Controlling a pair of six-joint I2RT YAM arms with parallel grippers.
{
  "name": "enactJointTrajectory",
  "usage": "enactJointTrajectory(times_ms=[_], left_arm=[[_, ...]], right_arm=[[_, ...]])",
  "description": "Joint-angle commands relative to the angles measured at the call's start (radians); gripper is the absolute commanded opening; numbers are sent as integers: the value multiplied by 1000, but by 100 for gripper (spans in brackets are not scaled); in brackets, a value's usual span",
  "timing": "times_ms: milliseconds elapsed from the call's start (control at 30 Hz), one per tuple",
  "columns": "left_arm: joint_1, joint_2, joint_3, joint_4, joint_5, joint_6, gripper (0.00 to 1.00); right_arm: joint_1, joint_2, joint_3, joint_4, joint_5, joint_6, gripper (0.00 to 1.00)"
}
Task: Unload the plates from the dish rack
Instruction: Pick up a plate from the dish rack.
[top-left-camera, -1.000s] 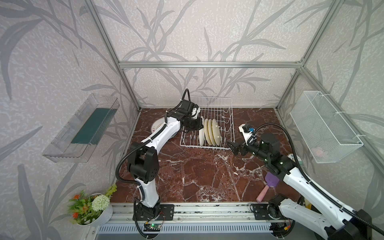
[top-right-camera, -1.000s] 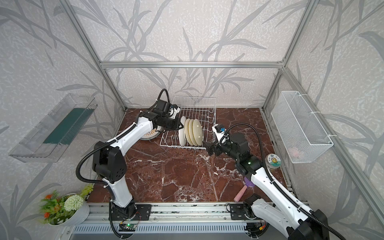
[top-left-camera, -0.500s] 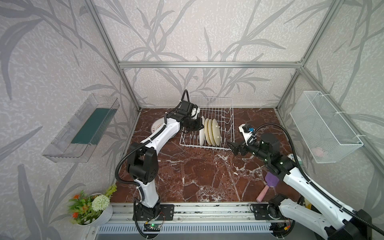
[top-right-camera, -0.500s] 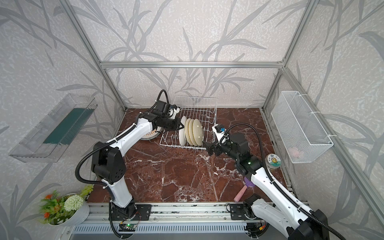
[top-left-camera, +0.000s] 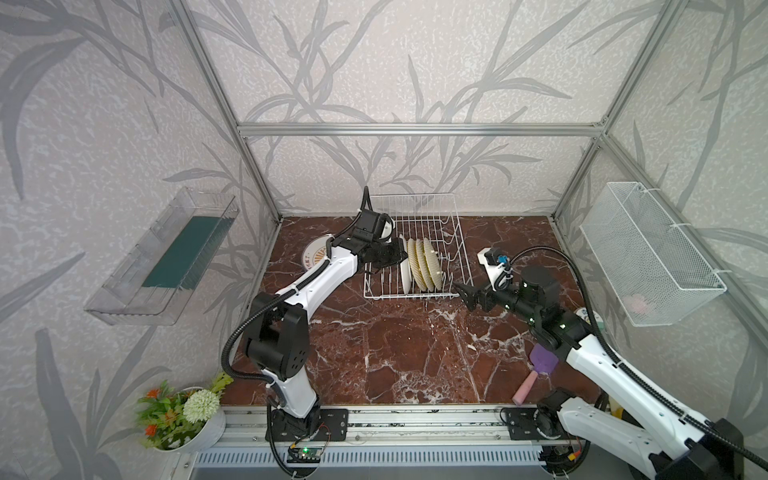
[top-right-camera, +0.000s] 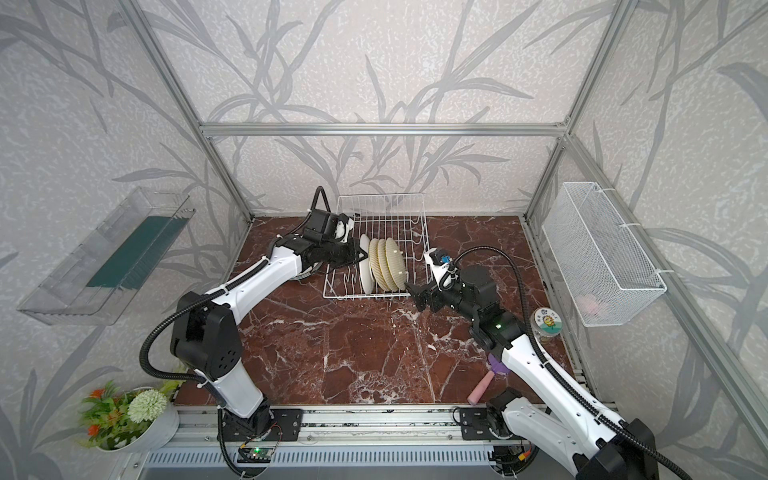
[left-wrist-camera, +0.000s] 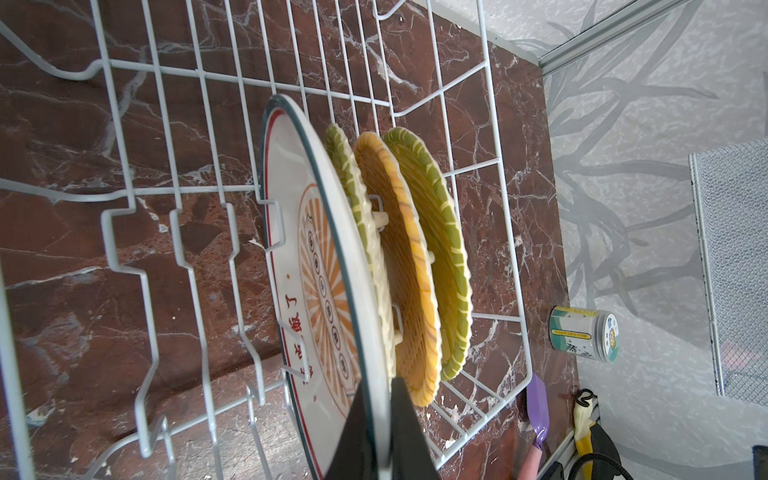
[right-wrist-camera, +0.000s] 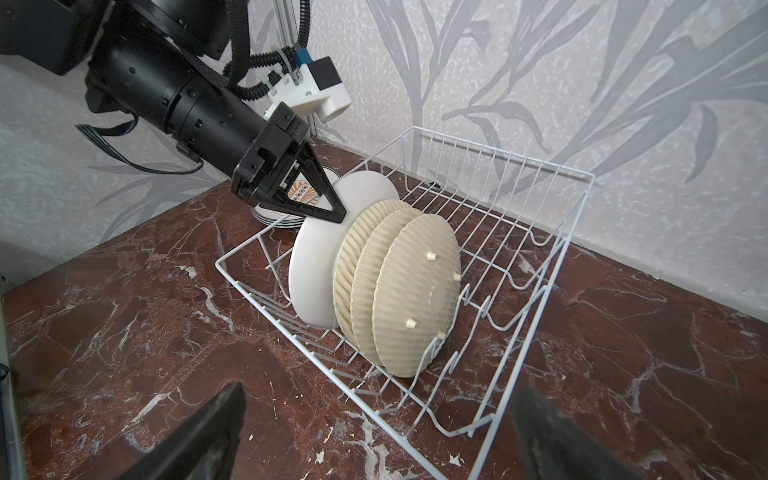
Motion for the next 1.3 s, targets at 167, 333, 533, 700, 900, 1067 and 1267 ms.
enactJointTrajectory(times_ms=[167,333,533,700,900,1067,1267], left_arm=[[7,-40,-3,39,-65,-50,0],[8,-69,-30,85,-50,-79,0],[13,-92,-48,125,-37,-93,0],[25,-78,-52,145,-3,-70,0],[45,-42,-36,165,82,-42,0],[56,-43,-30,211,111,-63,0],[67,-73,-19,200,98,-81,0]], right_arm=[[5,-8,-9,14,-6,-3,99],[5,-5,-7,16,-9,0,99],[5,-8,-7,15,-11,3,99],[4,-11,-7,16,-11,3,99],[4,-17,-6,11,-7,-1,99],[5,-16,-6,15,-5,-1,99],[4,-8,-4,21,-8,0,99]])
